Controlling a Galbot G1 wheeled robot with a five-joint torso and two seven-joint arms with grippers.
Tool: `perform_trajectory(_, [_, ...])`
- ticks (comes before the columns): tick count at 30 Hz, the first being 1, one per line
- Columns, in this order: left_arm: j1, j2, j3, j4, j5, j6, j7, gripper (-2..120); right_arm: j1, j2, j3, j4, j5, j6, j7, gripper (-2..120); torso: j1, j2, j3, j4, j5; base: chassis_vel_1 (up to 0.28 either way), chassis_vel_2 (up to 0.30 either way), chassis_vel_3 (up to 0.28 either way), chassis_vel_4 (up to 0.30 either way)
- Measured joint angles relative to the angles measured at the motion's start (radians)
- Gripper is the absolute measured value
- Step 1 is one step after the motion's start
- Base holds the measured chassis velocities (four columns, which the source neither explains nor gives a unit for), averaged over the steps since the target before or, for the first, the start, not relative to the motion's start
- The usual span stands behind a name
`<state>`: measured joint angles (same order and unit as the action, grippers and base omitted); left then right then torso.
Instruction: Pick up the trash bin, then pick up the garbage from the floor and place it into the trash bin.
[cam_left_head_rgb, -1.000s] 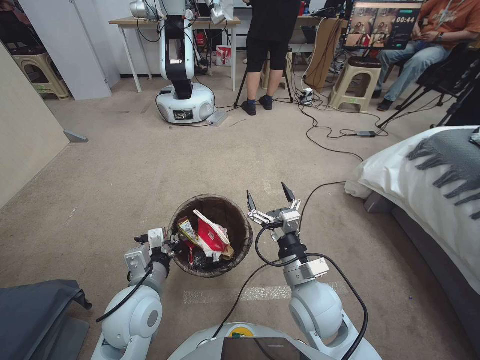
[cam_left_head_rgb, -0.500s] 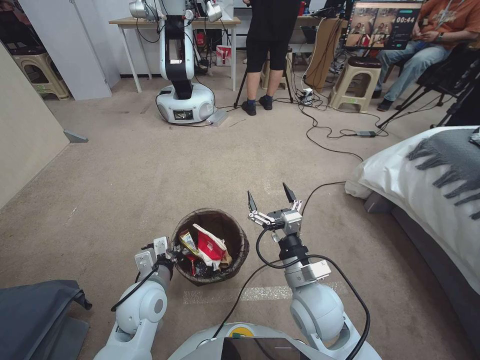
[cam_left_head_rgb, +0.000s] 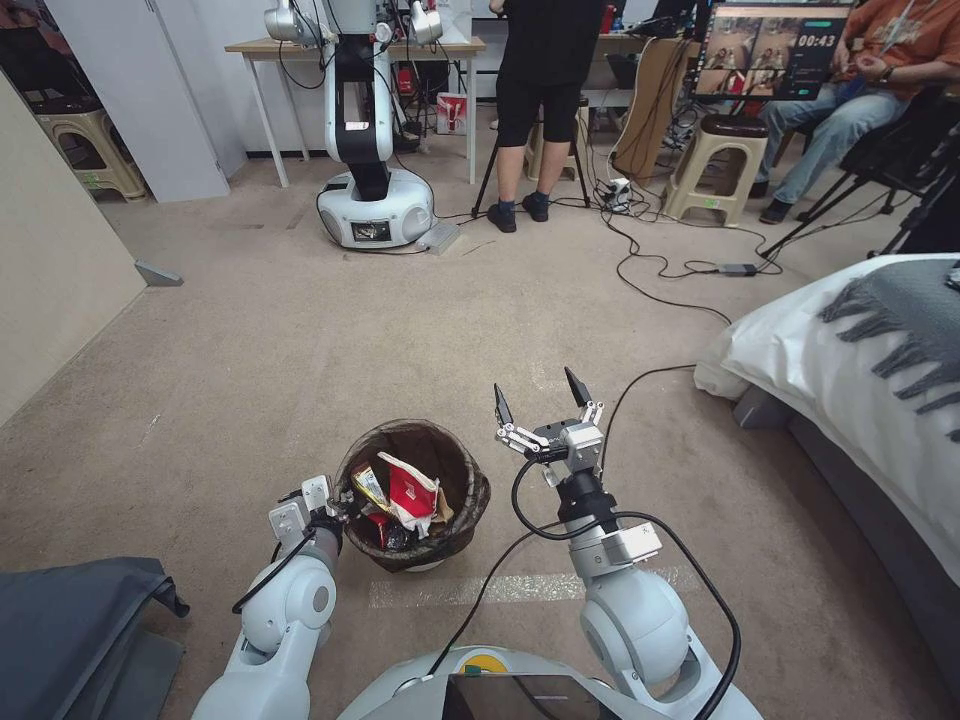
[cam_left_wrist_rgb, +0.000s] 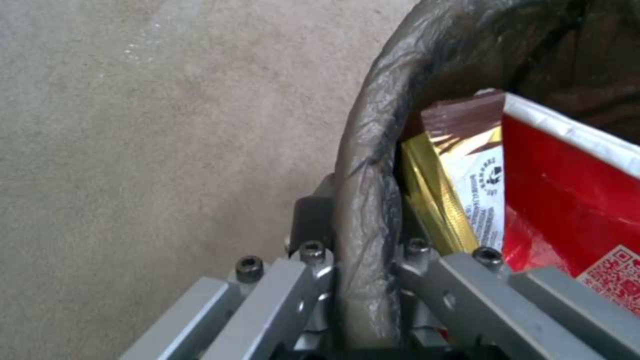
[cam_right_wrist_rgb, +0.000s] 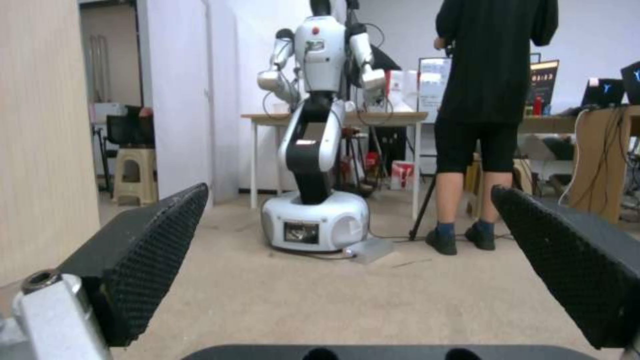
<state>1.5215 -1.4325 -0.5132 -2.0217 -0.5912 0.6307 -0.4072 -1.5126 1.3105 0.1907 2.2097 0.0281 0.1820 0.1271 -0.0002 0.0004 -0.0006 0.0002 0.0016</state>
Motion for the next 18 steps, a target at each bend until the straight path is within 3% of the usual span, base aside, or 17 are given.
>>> perform_trajectory(15, [-0.013,-0.003,0.000,0.022,-0.001,-0.001,0.002,7,-0.003,0.002,-0.003,-0.003,-0.008,0.004,-0.007,100,0.000,0.000,0.000,-0.0002,-0.0014,0.000,0.000,0.000,0.000])
perform_trajectory(16, [-0.013,-0.003,0.000,0.022,0.002,-0.002,0.002,21,-0.003,0.002,-0.003,-0.003,-0.008,0.005,-0.008,100,0.000,0.000,0.001,-0.0003,-0.0015,0.000,0.000,0.000,0.000])
perform_trajectory(18, [-0.013,-0.003,0.000,0.022,0.002,-0.002,0.003,21,-0.003,0.002,-0.003,-0.003,-0.008,0.005,-0.008,100,0.000,0.000,0.001,-0.0003,-0.0016,0.000,0.000,0.000,0.000])
